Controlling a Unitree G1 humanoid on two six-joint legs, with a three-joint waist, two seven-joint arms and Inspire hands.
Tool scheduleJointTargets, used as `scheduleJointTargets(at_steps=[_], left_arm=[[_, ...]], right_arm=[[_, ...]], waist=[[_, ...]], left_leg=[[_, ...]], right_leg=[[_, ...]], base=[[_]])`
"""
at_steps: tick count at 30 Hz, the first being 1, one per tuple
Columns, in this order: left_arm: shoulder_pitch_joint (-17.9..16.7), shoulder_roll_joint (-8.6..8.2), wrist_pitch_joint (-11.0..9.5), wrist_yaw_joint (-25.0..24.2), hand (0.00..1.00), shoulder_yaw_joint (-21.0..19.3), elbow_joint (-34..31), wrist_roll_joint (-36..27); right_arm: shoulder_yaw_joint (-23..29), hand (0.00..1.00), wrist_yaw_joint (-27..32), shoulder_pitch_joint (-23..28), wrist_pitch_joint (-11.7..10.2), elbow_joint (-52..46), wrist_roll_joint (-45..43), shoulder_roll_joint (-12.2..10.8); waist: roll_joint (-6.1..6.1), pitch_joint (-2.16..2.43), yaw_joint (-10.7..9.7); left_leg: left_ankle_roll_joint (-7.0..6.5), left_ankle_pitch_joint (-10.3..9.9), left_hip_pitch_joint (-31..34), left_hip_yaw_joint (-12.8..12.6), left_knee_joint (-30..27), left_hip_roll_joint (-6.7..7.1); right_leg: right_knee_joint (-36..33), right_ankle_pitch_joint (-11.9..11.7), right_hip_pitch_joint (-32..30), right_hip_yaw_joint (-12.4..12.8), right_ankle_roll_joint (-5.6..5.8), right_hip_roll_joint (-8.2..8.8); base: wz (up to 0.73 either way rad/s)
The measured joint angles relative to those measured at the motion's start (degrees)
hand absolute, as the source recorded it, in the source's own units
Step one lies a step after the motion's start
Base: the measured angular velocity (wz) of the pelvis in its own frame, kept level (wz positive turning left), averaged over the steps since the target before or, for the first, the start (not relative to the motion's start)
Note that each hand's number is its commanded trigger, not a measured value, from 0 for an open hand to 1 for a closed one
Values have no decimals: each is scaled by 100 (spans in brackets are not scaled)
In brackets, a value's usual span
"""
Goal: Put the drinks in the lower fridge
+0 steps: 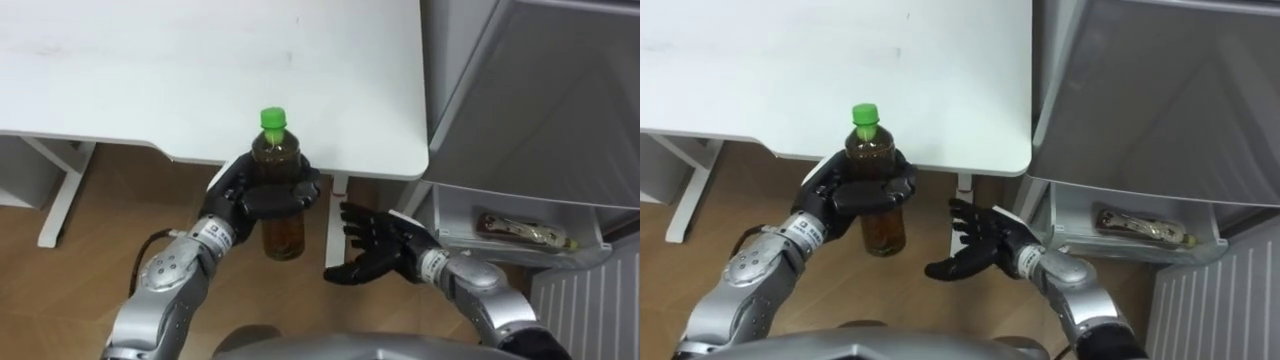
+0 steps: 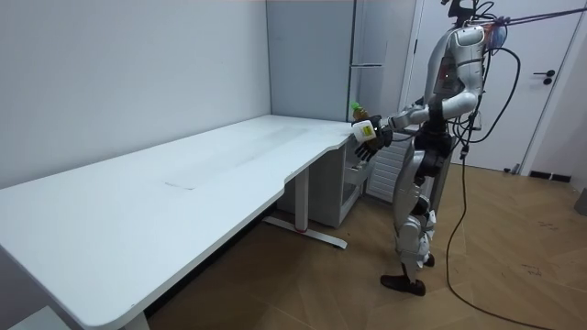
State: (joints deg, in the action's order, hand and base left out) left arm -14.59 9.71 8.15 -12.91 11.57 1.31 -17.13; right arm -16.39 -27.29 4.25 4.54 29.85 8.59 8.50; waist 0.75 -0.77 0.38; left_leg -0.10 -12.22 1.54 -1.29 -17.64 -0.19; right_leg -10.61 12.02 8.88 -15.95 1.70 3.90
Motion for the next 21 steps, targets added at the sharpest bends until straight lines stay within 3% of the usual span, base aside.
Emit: scheduleJointTargets(at_steps=[9,21], left_arm=[[0,-2,-1,-4,100,351,14,693],[1,0,-118,111,100,343,70,1183]], right_arm=[[-262,0,-471,31,-2,-522,12,-29],[-265,0,-926,38,-20,-589,525,-41]], waist=[[13,11,-1],[23,14,61]], left_leg=[[2,2,6,36,-3,6],[1,3,-12,29,-9,6]], right_leg=[[-2,0,6,-48,0,-1],[-15,-1,21,-51,-1,9]], base=[[1],[0]])
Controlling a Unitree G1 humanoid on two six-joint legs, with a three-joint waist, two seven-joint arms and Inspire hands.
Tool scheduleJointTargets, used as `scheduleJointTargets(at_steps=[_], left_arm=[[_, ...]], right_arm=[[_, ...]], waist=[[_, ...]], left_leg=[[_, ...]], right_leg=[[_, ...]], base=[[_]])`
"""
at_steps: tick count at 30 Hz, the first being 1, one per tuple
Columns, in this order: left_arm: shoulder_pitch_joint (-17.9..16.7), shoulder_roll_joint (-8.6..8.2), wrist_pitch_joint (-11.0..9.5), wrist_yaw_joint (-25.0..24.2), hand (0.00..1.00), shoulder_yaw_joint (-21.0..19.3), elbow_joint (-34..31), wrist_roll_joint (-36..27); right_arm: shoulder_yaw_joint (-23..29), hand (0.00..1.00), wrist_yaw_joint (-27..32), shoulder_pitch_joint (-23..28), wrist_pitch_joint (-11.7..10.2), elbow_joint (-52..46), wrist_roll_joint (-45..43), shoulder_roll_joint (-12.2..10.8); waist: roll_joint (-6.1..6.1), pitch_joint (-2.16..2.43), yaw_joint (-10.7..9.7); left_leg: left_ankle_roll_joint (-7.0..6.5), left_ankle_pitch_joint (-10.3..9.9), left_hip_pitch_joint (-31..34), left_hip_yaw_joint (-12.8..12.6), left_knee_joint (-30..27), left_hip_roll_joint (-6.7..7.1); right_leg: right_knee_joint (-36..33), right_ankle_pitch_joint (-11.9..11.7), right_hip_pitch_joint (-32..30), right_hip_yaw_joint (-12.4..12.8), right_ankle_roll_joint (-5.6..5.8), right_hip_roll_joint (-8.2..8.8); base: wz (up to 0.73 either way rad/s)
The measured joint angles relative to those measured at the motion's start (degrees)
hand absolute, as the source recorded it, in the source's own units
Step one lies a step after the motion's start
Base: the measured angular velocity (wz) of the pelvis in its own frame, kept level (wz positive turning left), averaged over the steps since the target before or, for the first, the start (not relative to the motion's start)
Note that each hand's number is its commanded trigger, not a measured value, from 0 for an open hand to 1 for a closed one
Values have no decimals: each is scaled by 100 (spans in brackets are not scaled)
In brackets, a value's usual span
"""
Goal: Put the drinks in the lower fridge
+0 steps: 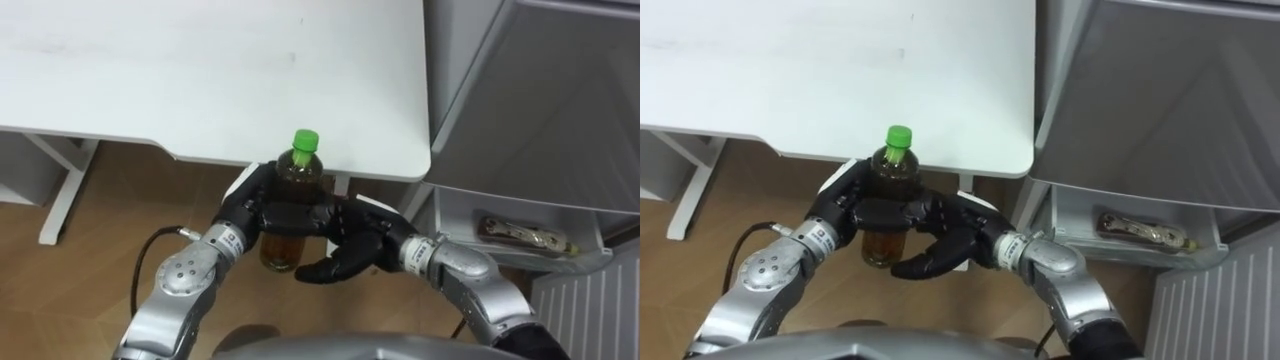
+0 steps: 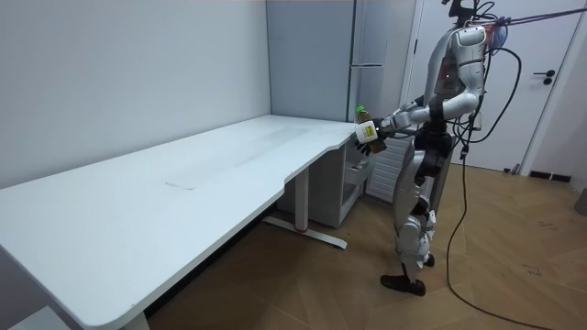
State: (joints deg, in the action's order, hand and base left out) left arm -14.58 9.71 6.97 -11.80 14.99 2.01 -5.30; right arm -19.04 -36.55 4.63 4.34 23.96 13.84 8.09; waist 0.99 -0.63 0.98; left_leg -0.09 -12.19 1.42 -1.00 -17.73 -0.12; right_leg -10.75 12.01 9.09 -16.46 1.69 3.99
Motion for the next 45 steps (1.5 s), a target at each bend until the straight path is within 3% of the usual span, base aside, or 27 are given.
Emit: scheduleJointTargets(at_steps=[12,35,45], left_arm=[[0,-4,-2,133,100,49,2,264],[4,16,-7,120,100,94,1,248],[6,26,-7,111,100,154,-11,249]], right_arm=[[-197,0,-220,121,-4,-3,549,50],[-300,0,-444,315,7,462,1616,59],[-429,0,-405,343,162,482,2195,73]], waist=[[65,-36,113],[59,-15,118],[68,-10,132]], left_leg=[[0,3,9,2,15,-2],[1,3,11,42,-44,-4],[2,1,144,85,-115,-8]], right_leg=[[11,0,-5,-42,0,0],[3,-2,1,-69,-3,-2],[-10,-4,-64,-74,-6,-22]], base=[[0],[0],[2]])
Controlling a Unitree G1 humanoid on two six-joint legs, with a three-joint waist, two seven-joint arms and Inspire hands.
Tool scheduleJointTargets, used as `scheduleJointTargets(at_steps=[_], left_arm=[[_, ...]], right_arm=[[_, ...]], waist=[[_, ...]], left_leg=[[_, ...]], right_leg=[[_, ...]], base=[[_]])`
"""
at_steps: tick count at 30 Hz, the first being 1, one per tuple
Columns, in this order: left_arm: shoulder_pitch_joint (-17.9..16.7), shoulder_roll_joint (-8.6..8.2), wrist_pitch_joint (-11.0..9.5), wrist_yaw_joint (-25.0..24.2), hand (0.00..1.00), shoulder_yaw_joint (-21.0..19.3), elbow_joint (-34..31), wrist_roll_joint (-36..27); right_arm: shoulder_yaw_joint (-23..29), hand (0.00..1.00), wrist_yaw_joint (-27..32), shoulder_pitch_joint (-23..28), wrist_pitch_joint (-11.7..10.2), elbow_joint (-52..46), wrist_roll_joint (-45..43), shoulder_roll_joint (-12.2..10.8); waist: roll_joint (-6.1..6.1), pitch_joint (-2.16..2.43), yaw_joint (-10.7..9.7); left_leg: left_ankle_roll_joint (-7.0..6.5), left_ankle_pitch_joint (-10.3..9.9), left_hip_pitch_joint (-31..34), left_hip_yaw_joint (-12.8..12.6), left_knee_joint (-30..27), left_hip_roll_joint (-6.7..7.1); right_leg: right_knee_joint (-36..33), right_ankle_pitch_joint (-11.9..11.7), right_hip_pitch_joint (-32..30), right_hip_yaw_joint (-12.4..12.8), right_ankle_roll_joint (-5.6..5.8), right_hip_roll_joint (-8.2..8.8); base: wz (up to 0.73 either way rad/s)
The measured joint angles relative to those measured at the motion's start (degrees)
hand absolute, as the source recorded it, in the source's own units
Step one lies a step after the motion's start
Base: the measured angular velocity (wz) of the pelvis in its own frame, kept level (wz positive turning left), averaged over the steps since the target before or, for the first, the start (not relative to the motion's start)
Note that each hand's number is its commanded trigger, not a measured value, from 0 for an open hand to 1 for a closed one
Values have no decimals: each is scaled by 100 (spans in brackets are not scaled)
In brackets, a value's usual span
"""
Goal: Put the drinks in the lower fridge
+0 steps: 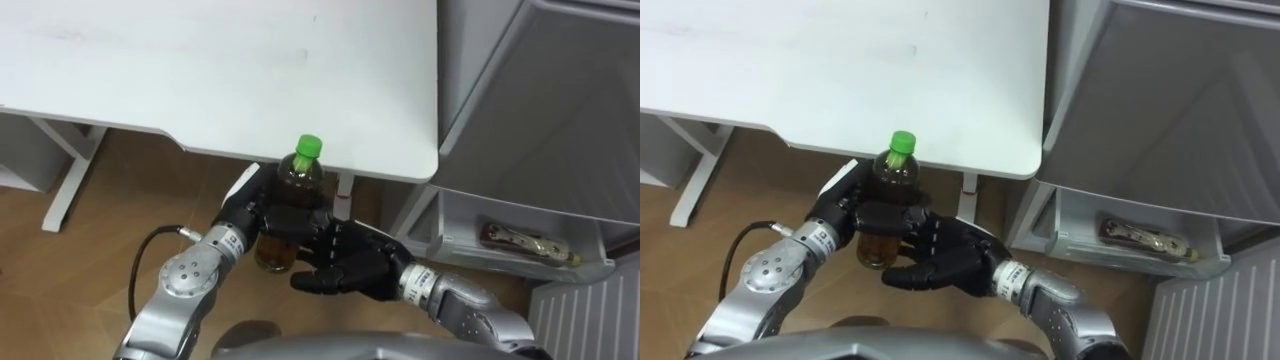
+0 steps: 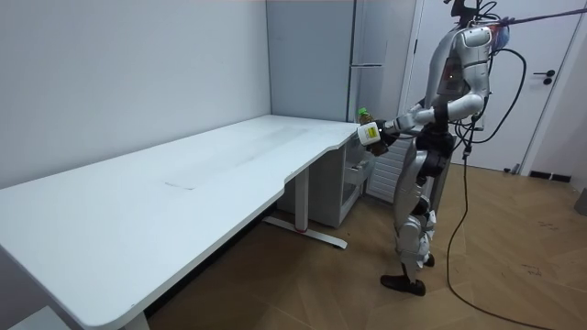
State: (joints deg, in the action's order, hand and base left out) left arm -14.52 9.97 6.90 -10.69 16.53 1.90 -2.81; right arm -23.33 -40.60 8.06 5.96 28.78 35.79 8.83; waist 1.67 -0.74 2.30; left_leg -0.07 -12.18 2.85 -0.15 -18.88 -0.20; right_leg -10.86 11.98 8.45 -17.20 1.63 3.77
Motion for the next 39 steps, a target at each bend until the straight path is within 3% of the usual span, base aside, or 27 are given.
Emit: scheduleJointTargets(at_steps=[13,14,15,16,19,26,39], left_arm=[[13,1,-79,11,100,11,0,-12],[13,1,-79,11,100,14,0,-12],[13,1,-79,11,100,17,1,-12],[13,1,-79,11,100,20,1,-12],[13,2,-97,11,100,43,1,-12],[12,10,-167,-149,100,198,0,-244],[11,20,-198,-130,100,280,3,-437]], right_arm=[[-67,0,56,5,-14,-1,307,3],[-75,7,74,5,-19,-7,307,3],[-83,25,91,5,-24,-15,311,2],[-88,55,100,5,-25,-15,334,3],[-126,100,261,5,-24,-14,475,6],[-110,100,1000,8,-31,-13,500,69],[-147,100,1188,11,-129,-13,516,100]], waist=[[12,11,123],[11,11,126],[11,11,127],[13,10,126],[15,9,127],[12,12,138],[-25,35,150]], left_leg=[[0,1,39,-6,3,-1],[0,1,41,-8,3,0],[0,1,41,-8,3,0],[0,1,40,-9,5,0],[0,1,39,-9,9,0],[0,1,31,-9,11,2],[2,2,-58,-31,55,1]], right_leg=[[4,-1,-42,-10,-1,1],[4,-1,-41,-10,-1,2],[4,-1,-41,-10,-1,2],[4,-1,-40,-10,-1,2],[5,-1,-41,-10,-1,2],[9,-1,-50,-12,-1,2],[14,-1,-34,-1,0,4]], base=[[0],[0],[0],[0],[0],[0],[0]])
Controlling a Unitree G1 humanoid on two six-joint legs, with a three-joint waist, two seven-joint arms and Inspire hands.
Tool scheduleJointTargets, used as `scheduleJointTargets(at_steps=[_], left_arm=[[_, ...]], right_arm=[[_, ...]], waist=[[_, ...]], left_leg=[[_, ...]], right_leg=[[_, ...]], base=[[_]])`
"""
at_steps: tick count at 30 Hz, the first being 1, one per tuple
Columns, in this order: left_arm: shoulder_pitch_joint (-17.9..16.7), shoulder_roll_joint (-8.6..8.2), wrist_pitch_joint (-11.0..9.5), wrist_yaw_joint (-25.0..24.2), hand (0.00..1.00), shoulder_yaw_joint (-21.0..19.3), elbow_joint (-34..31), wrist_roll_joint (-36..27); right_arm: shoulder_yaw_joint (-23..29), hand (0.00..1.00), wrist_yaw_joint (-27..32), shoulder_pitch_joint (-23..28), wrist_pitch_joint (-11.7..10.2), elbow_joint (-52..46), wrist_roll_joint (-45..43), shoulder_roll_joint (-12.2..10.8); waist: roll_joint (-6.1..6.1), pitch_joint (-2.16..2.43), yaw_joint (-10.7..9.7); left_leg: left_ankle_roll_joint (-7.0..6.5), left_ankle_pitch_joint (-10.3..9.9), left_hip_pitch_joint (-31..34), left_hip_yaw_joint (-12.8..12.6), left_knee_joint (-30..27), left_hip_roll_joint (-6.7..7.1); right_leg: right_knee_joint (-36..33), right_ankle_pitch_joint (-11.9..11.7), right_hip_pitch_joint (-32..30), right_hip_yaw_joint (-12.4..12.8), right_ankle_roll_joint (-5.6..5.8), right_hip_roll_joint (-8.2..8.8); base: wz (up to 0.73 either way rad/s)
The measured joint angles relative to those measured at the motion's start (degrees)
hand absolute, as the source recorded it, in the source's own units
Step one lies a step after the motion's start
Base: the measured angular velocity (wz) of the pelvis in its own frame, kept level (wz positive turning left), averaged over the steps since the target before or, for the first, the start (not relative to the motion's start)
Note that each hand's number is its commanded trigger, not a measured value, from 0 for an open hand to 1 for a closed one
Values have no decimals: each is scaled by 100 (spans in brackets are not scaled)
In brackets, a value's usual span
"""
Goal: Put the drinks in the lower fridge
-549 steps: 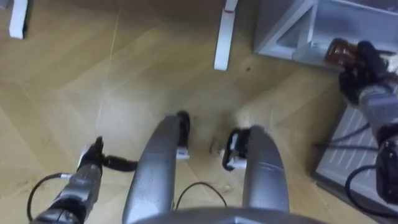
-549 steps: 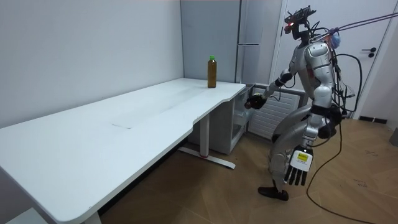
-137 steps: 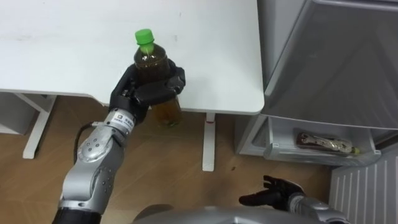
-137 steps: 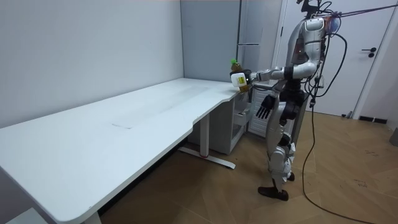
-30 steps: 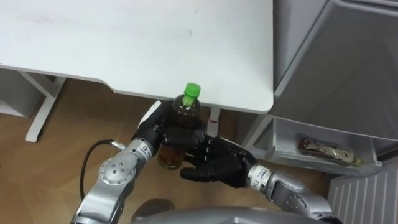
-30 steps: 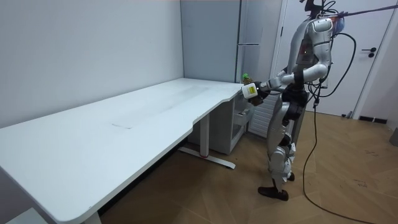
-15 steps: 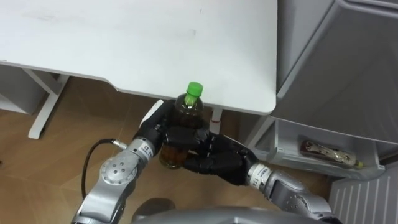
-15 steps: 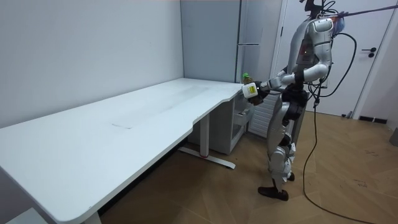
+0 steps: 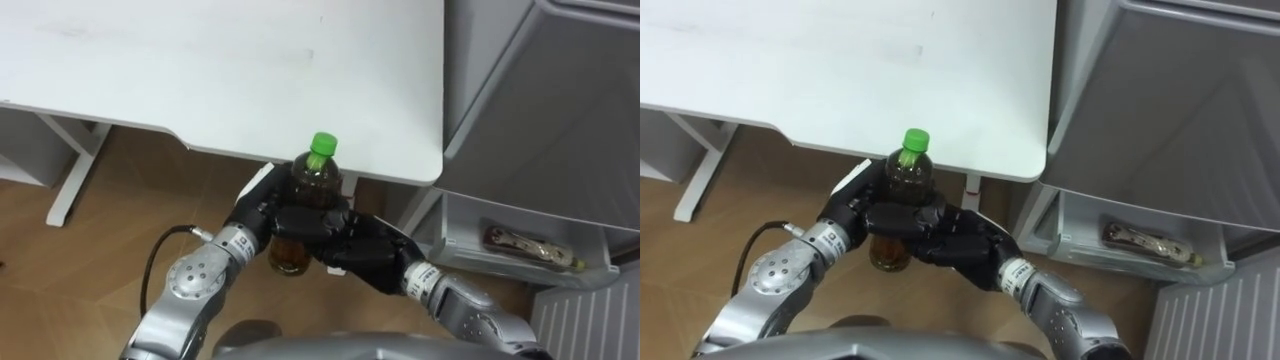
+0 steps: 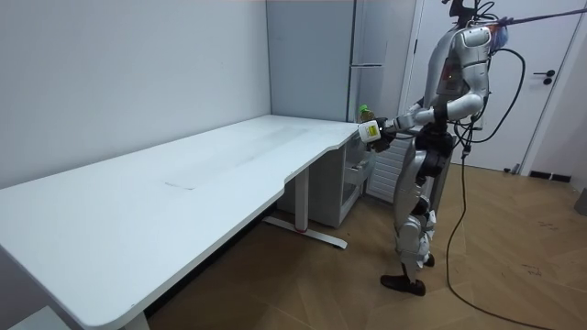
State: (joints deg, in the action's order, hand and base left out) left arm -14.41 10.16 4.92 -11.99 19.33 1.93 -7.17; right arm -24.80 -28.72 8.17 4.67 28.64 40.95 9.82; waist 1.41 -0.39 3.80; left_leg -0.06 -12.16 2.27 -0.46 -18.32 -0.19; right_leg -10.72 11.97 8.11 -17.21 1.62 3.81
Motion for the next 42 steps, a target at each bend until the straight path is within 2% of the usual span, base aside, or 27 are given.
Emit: scheduleJointTargets(at_steps=[10,16,18,19,26,29,42], left_arm=[[0,2,0,0,100,-6,0,-10],[4,2,-2,-8,100,-15,-1,-15],[6,2,-2,-8,100,-14,-1,-12],[6,2,-2,-8,100,-14,-1,-13],[12,30,0,4,100,-41,-1,57],[12,21,-1,-6,100,48,-3,68],[28,19,1,11,100,90,-2,113]], right_arm=[[-37,100,19,1,-55,0,0,8],[-47,100,19,4,-89,1,0,8],[-48,9,19,4,-96,8,0,8],[-48,0,19,4,-98,8,0,8],[-84,0,-192,-2,-101,7,13,-1],[-263,0,-415,-32,-101,10,80,-168],[-295,0,-475,-26,-99,10,206,-154]], waist=[[-6,6,14],[35,-20,15],[54,-36,14],[56,-37,14],[61,-40,-31],[74,-41,-43],[73,-46,-60]], left_leg=[[6,19,-88,-54,93,-2],[6,19,-75,-73,99,-3],[5,19,-76,-78,97,-3],[5,19,-76,-78,97,-3],[5,19,-66,-97,99,-9],[5,19,-64,-104,97,-9],[3,18,-37,-110,90,-9]], right_leg=[[-2,0,20,45,0,9],[-1,0,32,75,0,8],[-1,0,35,83,0,9],[-1,0,35,85,0,9],[-1,0,34,123,0,5],[-1,0,30,130,0,5],[-2,-4,4,131,3,9]], base=[[-2],[0],[0],[0],[0],[0],[0]])
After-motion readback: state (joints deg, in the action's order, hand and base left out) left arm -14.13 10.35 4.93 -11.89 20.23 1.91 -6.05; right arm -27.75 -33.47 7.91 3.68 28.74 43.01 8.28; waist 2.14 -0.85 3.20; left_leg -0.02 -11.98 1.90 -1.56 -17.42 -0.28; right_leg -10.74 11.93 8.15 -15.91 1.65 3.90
